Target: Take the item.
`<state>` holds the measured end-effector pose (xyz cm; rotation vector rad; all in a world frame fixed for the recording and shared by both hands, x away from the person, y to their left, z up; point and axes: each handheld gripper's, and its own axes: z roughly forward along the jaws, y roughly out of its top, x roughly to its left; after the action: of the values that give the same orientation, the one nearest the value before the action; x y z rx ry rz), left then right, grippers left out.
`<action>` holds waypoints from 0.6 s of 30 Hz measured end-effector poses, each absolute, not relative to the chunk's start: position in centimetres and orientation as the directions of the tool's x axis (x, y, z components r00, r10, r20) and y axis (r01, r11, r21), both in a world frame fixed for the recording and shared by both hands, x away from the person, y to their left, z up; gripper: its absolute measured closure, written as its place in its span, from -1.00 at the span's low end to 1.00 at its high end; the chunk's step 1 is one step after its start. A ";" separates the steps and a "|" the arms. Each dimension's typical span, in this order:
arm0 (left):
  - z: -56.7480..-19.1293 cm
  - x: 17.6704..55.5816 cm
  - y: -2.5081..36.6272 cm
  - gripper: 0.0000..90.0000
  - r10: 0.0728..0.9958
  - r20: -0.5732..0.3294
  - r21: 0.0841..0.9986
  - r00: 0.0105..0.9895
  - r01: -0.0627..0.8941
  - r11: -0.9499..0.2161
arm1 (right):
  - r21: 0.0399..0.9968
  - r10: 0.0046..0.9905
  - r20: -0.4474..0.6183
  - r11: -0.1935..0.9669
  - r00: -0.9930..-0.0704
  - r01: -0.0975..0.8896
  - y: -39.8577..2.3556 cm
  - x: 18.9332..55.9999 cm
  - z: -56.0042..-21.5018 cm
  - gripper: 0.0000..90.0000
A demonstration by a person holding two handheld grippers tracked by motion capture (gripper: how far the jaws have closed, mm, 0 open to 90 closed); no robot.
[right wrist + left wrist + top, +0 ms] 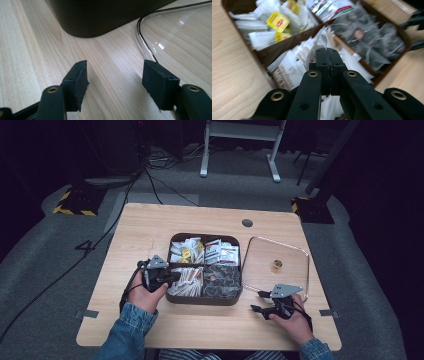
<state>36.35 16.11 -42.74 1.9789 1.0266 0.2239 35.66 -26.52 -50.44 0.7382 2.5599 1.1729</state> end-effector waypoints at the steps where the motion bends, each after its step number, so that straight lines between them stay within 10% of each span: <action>1: -42.6 36.3 16.0 0.97 0.728 -0.217 0.775 0.651 0.568 -0.277 | 0.757 0.533 0.001 0.552 -0.846 0.349 -26.5 35.6 -50.4 -0.17; 18: -39.4 34.2 14.8 0.95 0.637 -0.208 0.849 0.742 0.461 -0.259 | 0.757 0.540 -0.001 0.550 -0.842 0.352 -26.6 35.6 -50.4 -0.19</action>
<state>34.23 14.84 -39.38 1.9076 0.8422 0.2134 35.64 -26.65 -50.44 0.7480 2.5537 1.1688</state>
